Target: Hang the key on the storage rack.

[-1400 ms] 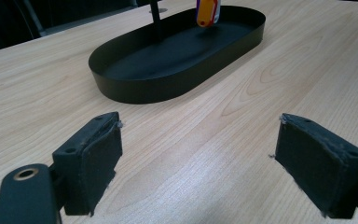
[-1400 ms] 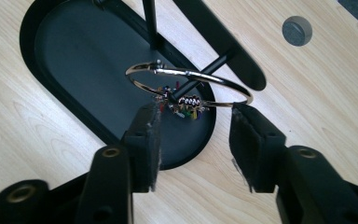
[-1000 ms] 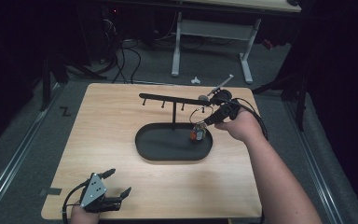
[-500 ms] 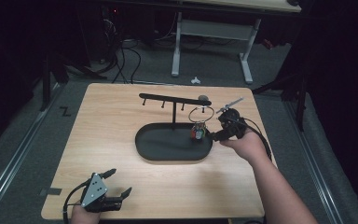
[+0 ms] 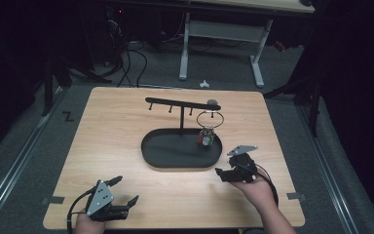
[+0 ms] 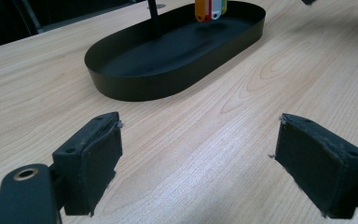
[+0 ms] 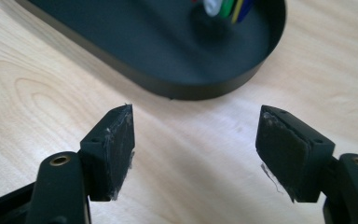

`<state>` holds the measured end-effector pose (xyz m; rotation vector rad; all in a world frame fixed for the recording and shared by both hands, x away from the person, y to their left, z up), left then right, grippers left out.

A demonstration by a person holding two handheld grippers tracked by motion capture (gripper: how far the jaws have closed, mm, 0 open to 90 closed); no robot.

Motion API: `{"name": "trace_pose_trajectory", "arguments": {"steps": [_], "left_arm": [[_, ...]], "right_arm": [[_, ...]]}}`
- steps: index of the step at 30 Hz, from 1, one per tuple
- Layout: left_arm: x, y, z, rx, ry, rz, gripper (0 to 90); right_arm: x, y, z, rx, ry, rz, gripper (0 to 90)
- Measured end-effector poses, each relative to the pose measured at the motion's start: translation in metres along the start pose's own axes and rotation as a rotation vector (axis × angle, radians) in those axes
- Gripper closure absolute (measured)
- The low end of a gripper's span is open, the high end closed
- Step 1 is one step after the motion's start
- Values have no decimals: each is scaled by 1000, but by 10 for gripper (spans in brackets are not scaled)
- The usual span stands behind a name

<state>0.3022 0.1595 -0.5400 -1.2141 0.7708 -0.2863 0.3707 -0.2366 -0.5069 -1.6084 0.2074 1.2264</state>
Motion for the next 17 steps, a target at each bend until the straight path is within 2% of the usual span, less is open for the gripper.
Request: {"name": "trace_pose_trajectory", "arguments": {"steps": [1, 2, 3, 4, 5, 6, 7, 8, 9, 10, 11, 12, 13, 15, 17], "left_arm": [[0, 0, 0, 1, 2, 2, 150], [0, 0, 0, 0, 1, 1, 150], [1, 0, 0, 0, 0, 1, 150], [1, 0, 0, 0, 0, 2, 150], [1, 0, 0, 0, -2, 2, 150], [1, 0, 0, 0, -2, 3, 150], [1, 0, 0, 0, -3, 3, 150], [1, 0, 0, 1, -2, 2, 150], [2, -1, -1, 2, 1, 3, 150], [2, -1, -1, 5, 3, 5, 150], [2, -1, -1, 7, 3, 7, 150], [3, -1, -2, 6, 0, 6, 150], [3, -1, -2, 6, 3, 5, 150], [4, -1, -2, 11, 7, 7, 150], [4, -2, -2, 10, 6, 6, 150]], "right_arm": [[1, 13, 3, 31, -29, -44, 279], [1, 13, 3, 31, -29, -44, 279], [1, 19, 5, 49, -45, -66, 273], [0, 34, 7, 84, -73, -135, 262], [0, 34, 7, 84, -73, -135, 262], [1, 44, 9, 108, -86, -194, 267], [2, 55, 10, 153, -110, -217, 277], [4, 60, 10, 189, -156, -179, 212], [4, 60, 10, 175, -157, -175, 206], [2, 60, 10, 151, -136, -181, 220], [2, 59, 9, 158, -115, -193, 220], [2, 59, 9, 158, -115, -193, 220], [5, 57, 9, 179, -144, -199, 218], [7, 56, 11, 148, -124, -192, 218], [8, 57, 12, 144, -121, -186, 218]]}}
Point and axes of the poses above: each handheld gripper's, and its own axes: x roughly forward along the jaws, y roughly out of its underside, z roughly to its left, the point moved 4 cm from there along x, roughly forward along the jaws, and after that the axes turned 7 degrees about -y, right-handed, at the moved point
